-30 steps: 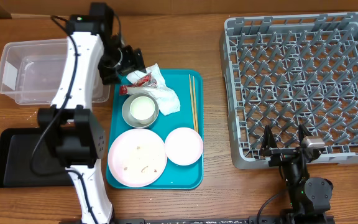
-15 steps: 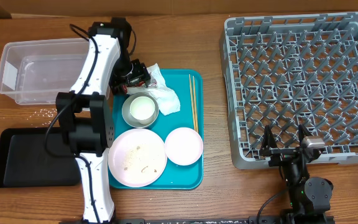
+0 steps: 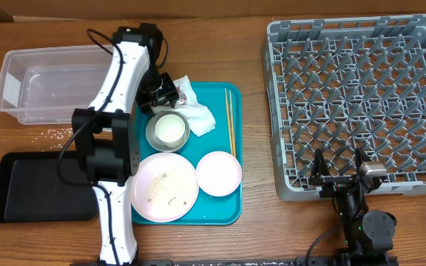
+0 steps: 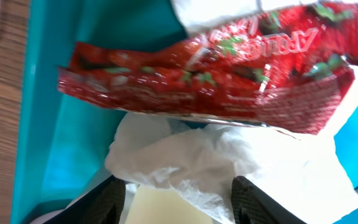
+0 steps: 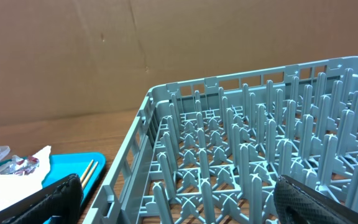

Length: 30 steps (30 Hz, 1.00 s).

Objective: Sort waste into correct bins and load items into the dishwasher
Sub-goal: 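Reach left gripper to the teal tray and grasp the white tissue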

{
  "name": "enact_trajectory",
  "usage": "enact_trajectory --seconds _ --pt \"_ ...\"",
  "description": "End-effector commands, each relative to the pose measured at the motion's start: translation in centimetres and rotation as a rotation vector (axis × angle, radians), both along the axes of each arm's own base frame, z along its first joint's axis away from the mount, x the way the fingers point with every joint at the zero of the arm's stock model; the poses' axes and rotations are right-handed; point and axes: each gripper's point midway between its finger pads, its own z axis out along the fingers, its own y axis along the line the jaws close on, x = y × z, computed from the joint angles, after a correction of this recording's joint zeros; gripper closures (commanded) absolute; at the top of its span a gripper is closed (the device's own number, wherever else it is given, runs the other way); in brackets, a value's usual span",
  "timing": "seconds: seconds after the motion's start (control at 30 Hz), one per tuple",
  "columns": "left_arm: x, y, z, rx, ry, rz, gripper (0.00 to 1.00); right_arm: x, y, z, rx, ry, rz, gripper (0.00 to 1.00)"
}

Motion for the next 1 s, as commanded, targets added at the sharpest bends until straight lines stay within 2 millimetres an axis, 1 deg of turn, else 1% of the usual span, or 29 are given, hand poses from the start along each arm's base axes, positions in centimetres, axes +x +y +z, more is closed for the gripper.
enact_trajectory --seconds 0.0,0.07,0.17,0.2,0.3,0.43,0.53,0.67,0.83,0.97 --pt "0.0 -1.3 -0.1 0.003 -0.005 -0.023 0.53 0.0 -0.3 -0.1 -0.004 -0.006 -0.013 0.00" --pt "0.0 -1.4 -0.1 0.003 -0.005 -0.024 0.64 0.0 -0.3 -0.1 -0.004 -0.006 -0.013 0.00" --pt "0.0 -1.3 -0.1 0.004 -0.006 -0.024 0.72 0.0 -0.3 -0.1 -0.004 -0.006 -0.013 0.00" --pt "0.0 -1.2 -0.1 0.004 -0.007 -0.021 0.80 0.0 -0.3 -0.1 -0.004 -0.006 -0.013 0.00" --pt "0.1 -1.1 -0.1 0.004 -0.009 -0.019 0.96 0.0 -0.3 -0.1 -0.004 -0.006 -0.013 0.00" --pt "0.1 -0.9 0.1 0.007 -0.007 -0.018 0.96 0.0 -0.3 -0.1 -0.004 -0.006 -0.013 0.00" --pt "0.1 -0.9 0.8 0.006 -0.009 -0.019 0.96 0.0 -0.3 -0.1 -0.004 -0.006 -0.013 0.00" --pt "0.7 -1.0 3.8 0.000 -0.043 -0.032 0.96 0.0 -0.3 -0.1 -0.004 -0.006 -0.013 0.00" --pt "0.6 -0.9 7.7 -0.001 -0.076 -0.034 0.96 0.0 -0.3 -0.1 -0.004 -0.006 -0.013 0.00" --pt "1.4 -1.2 9.9 -0.023 -0.146 -0.069 0.96 0.0 -0.3 -0.1 -0.004 -0.006 -0.013 0.00"
